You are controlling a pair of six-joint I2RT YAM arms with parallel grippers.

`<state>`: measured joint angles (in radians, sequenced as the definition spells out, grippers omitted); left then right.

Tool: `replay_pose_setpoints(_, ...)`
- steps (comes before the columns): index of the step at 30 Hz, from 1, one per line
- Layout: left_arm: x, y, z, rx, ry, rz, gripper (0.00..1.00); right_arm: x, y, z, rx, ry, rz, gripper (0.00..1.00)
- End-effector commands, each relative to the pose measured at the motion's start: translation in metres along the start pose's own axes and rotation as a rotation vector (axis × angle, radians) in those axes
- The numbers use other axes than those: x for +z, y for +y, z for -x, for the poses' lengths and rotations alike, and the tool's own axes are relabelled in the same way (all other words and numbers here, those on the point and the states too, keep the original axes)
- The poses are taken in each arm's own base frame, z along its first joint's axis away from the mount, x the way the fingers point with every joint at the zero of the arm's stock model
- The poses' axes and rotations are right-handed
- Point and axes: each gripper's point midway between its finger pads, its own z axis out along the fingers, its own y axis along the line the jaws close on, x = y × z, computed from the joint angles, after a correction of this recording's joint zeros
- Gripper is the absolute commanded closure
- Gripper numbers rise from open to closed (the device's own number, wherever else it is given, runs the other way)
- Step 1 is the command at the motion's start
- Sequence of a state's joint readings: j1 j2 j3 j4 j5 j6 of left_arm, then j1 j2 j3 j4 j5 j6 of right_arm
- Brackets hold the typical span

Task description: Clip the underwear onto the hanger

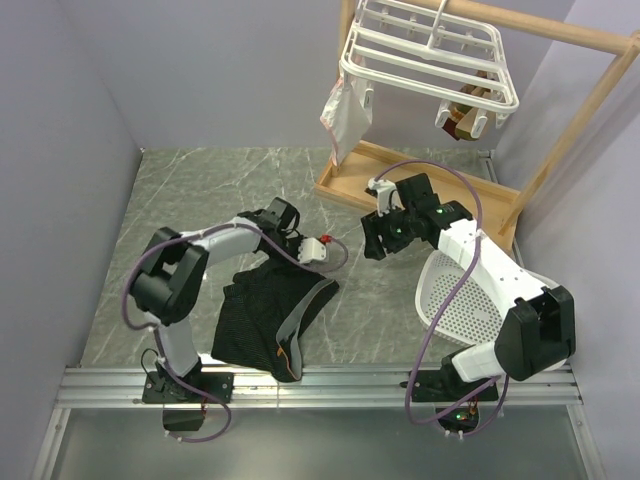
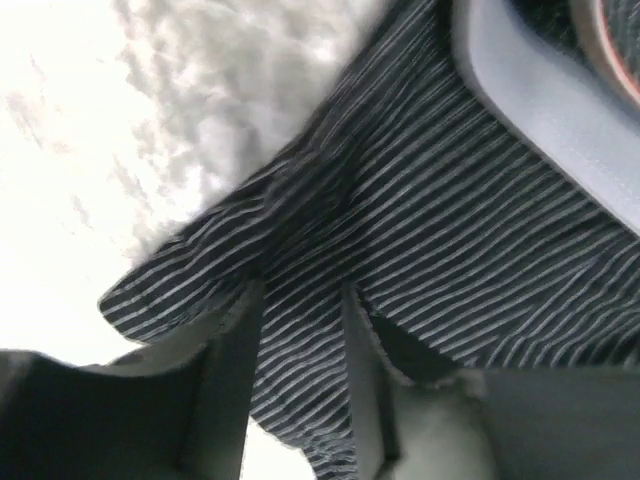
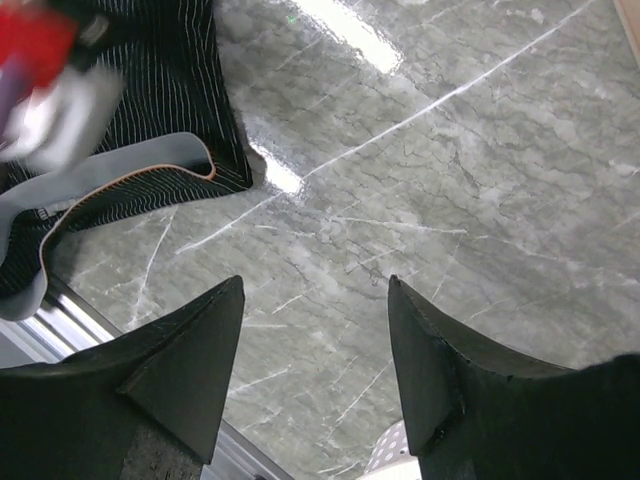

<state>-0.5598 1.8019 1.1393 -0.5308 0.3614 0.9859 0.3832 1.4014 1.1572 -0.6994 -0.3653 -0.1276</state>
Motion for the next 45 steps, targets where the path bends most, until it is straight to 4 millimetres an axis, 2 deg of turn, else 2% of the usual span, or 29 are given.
replay_pose_setpoints(1,-0.002,0.050,-0.022,-0.120,0.052,0.116,0.60,-0.012,0.001,0.007,-0.006,-0.030,0.002,0.33)
replay_pose_setpoints(2,0.002,0.054,-0.036,-0.174,0.072,0.114,0.61,-0.012,0.001,0.007,-0.008,-0.027,0.003,0.33)
replay_pose_setpoints(4,-0.011,0.081,-0.069,-0.304,0.114,0.197,0.63,-0.012,0.000,0.008,-0.011,-0.026,0.005,0.33)
replay_pose_setpoints(5,-0.009,0.088,-0.087,-0.361,0.142,0.217,0.65,-0.012,0.000,0.008,-0.016,-0.022,0.007,0.32)
replay_pose_setpoints(6,-0.023,0.105,-0.109,-0.464,0.158,0.261,0.66,-0.011,0.002,0.007,-0.017,-0.014,0.022,0.32)
replay_pose_setpoints(7,-0.029,0.110,-0.127,-0.525,0.199,0.283,0.66,-0.010,0.002,0.006,-0.023,-0.009,0.029,0.32)
replay_pose_setpoints(8,-0.023,0.107,-0.147,-0.599,0.235,0.263,0.67,-0.010,0.003,0.007,-0.035,-0.005,0.035,0.32)
replay_pose_setpoints(9,-0.034,0.107,-0.167,-0.720,0.256,0.263,0.67,-0.010,0.003,0.006,-0.036,0.006,0.045,0.32)
replay_pose_setpoints(11,-0.038,0.092,-0.187,-0.869,0.263,0.220,0.66,-0.008,0.003,0.004,-0.042,0.024,0.054,0.32)
replay_pose_setpoints(12,-0.042,0.085,-0.189,-0.909,0.257,0.203,0.64,-0.007,0.004,0.005,-0.045,0.027,0.057,0.32)
replay_pose_setpoints(13,-0.042,0.065,-0.190,-0.956,0.268,0.149,0.60,-0.007,0.004,0.006,-0.046,0.029,0.062,0.33)
replay_pose_setpoints(15,-0.052,0.045,-0.174,-1.030,0.191,0.098,0.51,-0.001,0.007,0.003,-0.042,0.045,0.080,0.34)
replay_pose_setpoints(18,-0.079,0.041,-0.142,-1.088,0.058,0.116,0.47,0.012,0.021,0.005,-0.063,0.058,0.110,0.37)
replay_pose_setpoints(20,-0.100,0.043,-0.125,-1.084,-0.006,0.160,0.46,0.022,0.042,0.006,-0.111,0.073,0.133,0.42)
replay_pose_setpoints(21,-0.102,0.036,-0.120,-1.109,-0.022,0.155,0.46,0.029,0.052,0.013,-0.139,0.064,0.140,0.43)
replay_pose_setpoints(23,-0.117,0.038,-0.112,-1.145,-0.063,0.194,0.46,0.039,0.067,0.019,-0.173,0.063,0.140,0.48)
replay_pose_setpoints(24,-0.122,0.038,-0.116,-1.186,-0.079,0.210,0.46,0.050,0.088,0.024,-0.216,0.060,0.170,0.50)
replay_pose_setpoints(25,-0.129,0.042,-0.113,-1.208,-0.108,0.234,0.45,0.055,0.097,0.028,-0.216,0.061,0.181,0.54)
replay_pose_setpoints(26,-0.136,0.046,-0.118,-1.280,-0.132,0.256,0.44,0.068,0.106,0.027,-0.223,0.081,0.202,0.56)
replay_pose_setpoints(27,-0.147,0.054,-0.128,-1.327,-0.160,0.292,0.44,0.072,0.124,0.035,-0.251,0.070,0.229,0.58)
replay_pose_setpoints(28,-0.154,0.058,-0.129,-1.353,-0.191,0.300,0.44,0.078,0.132,0.036,-0.261,0.077,0.244,0.60)
replay_pose_setpoints(29,-0.162,0.062,-0.139,-1.405,-0.209,0.324,0.43,0.094,0.137,0.029,-0.255,0.118,0.253,0.61)
replay_pose_setpoints(30,-0.167,0.066,-0.142,-1.412,-0.221,0.339,0.43,0.099,0.150,0.034,-0.275,0.116,0.266,0.61)
replay_pose_setpoints(32,-0.171,0.067,-0.150,-1.408,-0.214,0.357,0.43,0.121,0.156,0.020,-0.275,0.182,0.279,0.64)
replay_pose_setpoints(34,-0.171,0.065,-0.153,-1.399,-0.202,0.355,0.44,0.131,0.165,0.016,-0.274,0.202,0.296,0.64)
replay_pose_setpoints(35,-0.172,0.064,-0.151,-1.373,-0.207,0.351,0.44,0.140,0.166,0.008,-0.266,0.232,0.302,0.65)
replay_pose_setpoints(39,-0.166,0.059,-0.156,-1.334,-0.194,0.362,0.44,0.155,0.156,-0.014,-0.240,0.315,0.278,0.65)
replay_pose_setpoints(42,-0.156,0.061,-0.164,-1.318,-0.184,0.363,0.44,0.160,0.136,-0.033,-0.263,0.370,0.205,0.65)
replay_pose_setpoints(45,-0.148,0.061,-0.167,-1.323,-0.186,0.352,0.46,0.159,0.112,-0.042,-0.231,0.403,0.162,0.66)
